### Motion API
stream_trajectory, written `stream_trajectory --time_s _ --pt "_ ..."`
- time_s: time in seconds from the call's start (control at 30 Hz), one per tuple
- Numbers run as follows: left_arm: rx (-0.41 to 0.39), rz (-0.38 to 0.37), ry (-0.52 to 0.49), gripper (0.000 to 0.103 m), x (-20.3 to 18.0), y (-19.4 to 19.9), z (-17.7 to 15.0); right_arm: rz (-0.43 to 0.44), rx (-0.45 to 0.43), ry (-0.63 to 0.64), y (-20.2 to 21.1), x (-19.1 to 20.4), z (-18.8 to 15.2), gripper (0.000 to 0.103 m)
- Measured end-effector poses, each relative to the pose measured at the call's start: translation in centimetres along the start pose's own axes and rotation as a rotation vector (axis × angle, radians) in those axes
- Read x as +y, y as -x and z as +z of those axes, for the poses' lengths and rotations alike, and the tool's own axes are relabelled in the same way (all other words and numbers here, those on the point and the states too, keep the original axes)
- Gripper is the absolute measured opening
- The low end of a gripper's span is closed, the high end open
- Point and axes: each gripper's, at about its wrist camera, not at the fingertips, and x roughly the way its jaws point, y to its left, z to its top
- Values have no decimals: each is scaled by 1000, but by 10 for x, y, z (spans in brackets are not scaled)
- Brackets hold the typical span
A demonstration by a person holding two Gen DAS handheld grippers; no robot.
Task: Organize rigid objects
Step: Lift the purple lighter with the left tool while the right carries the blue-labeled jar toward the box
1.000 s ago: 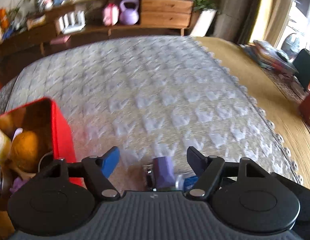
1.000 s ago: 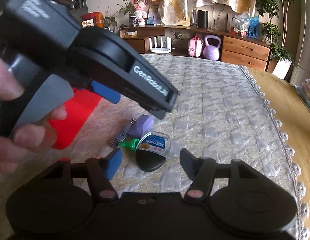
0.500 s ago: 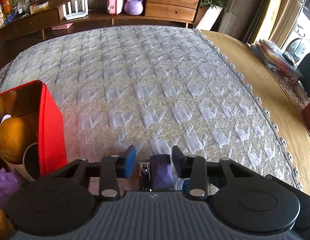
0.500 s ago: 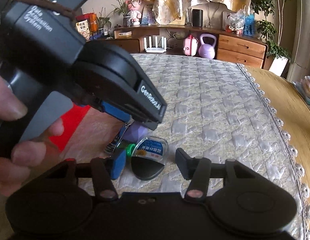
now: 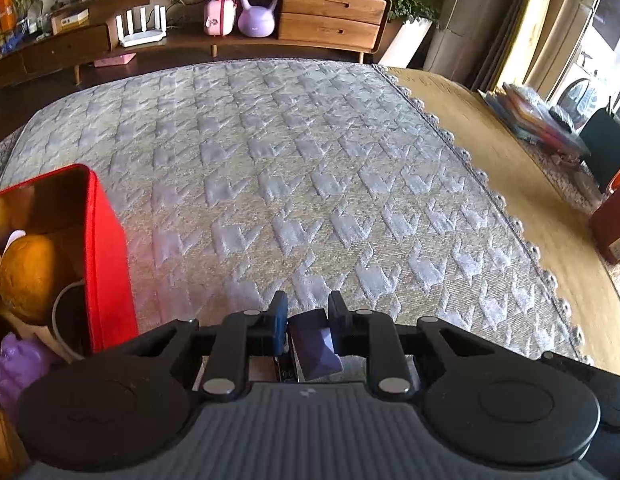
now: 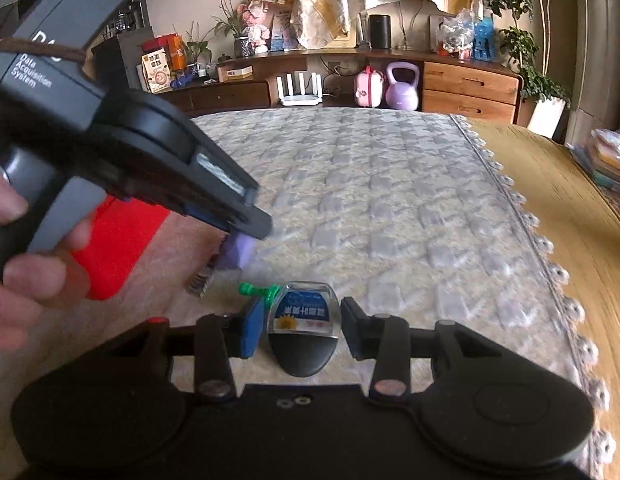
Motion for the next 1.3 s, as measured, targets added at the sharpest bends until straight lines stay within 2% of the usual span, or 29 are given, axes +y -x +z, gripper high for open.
stream_trajectory --time_s 0.1,0.33,0.4,0.47,0.53,0.63,0.73,0.77,1.07,1.3 --pt "-3 -6 7 21 1 5 -2 7 0 3 9 -3 -4 40" --pt "9 -33 -3 21 0 23 -17 -14 52 109 18 0 -16 41" --pt "15 -33 -4 21 0 24 -20 -31 50 138 19 4 -19 46" --pt "19 -28 -3 21 0 25 -22 -18 45 146 23 5 -21 57" --pt "22 -31 1 21 1 27 -23 -6 37 158 27 4 -22 58" --pt "19 -32 -1 21 0 28 -22 -5 39 171 30 4 -22 54" --pt "22 -40 -1 21 -1 29 -23 -8 55 159 26 0 -21 44" --pt "23 -40 -2 21 -1 29 -24 -7 63 148 25 -1 -22 38" --pt "20 -47 11 21 0 38 -29 -10 21 92 45 -11 -21 37" --pt "-9 -67 18 21 3 64 -32 -3 -25 87 70 -2 -7 37"
